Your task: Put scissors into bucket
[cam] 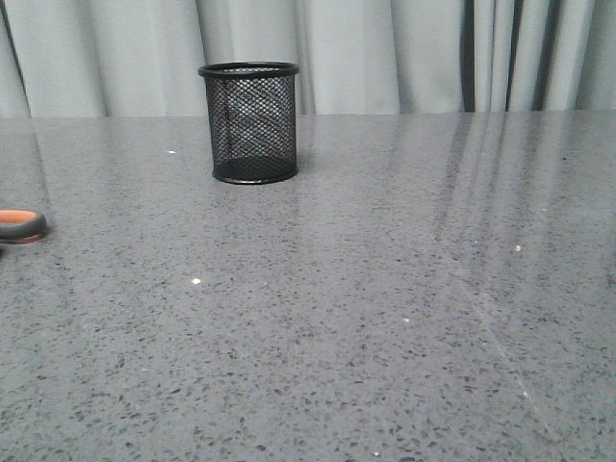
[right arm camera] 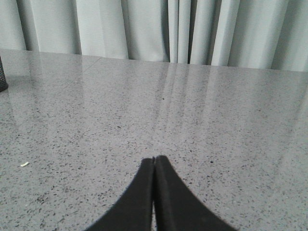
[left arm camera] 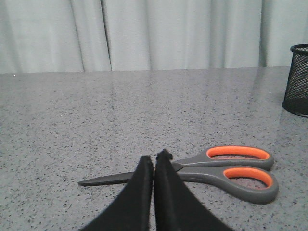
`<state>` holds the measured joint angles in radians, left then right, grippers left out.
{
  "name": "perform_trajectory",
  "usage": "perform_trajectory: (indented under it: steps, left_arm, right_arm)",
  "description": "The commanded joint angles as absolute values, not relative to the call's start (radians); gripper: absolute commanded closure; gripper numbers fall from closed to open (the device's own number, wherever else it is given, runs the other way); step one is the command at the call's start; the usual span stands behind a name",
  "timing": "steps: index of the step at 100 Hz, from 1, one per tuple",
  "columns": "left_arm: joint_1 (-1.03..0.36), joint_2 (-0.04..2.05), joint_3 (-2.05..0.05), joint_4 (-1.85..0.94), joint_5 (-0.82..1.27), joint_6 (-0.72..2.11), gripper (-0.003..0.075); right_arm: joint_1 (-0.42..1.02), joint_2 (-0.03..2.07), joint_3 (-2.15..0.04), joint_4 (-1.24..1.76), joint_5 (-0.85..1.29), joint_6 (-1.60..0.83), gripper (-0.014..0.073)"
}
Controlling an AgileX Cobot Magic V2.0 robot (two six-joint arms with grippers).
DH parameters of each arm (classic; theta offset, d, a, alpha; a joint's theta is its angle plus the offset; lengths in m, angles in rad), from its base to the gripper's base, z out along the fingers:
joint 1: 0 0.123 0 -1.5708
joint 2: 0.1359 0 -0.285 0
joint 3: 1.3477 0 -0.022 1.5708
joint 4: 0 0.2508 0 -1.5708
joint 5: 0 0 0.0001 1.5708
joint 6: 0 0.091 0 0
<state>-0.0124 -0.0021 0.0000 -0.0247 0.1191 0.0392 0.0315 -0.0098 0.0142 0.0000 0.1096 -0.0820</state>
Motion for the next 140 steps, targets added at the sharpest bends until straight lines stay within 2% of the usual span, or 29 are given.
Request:
perform_trajectory:
  steps: [1,24,48,86,111,140]
  left_arm:
    - [-0.011,-0.028,0.040,-0.033,0.038,0.037,0.0740]
    - [-0.011,-0.028,0.040,-0.079,0.038,0.037,0.0740]
    - [-0.011,-0.028,0.040,-0.192,0.038,0.037,0.0740]
    - [-0.011,-0.028,0.018,-0.608,-0.034,0.037,0.0740]
    - [-0.011,0.037,-0.194,-0.554,0.133,0.040,0.0740]
    - [-0.011,0.444,-0.606,-0.247,0.540,0.049,0.0740]
  right_arm:
    - [0.026,-0.033,0.020,-0.012,0.038,-0.085,0.0649]
    - [0.026,-0.033,0.020,0.000,0.038,-0.085,0.0649]
    - [0.026,-0.033,0.020,0.159,0.012,-0.085,0.0649]
    - [0.026,-0.032,-0.001,0.444,-0.130,-0.085,0.0648]
    - [0.026,0.055,-0.180,0.435,0.097,-0.085,0.0645]
    - [0.026,0.469,-0.543,0.364,0.390,-0.085,0.0637]
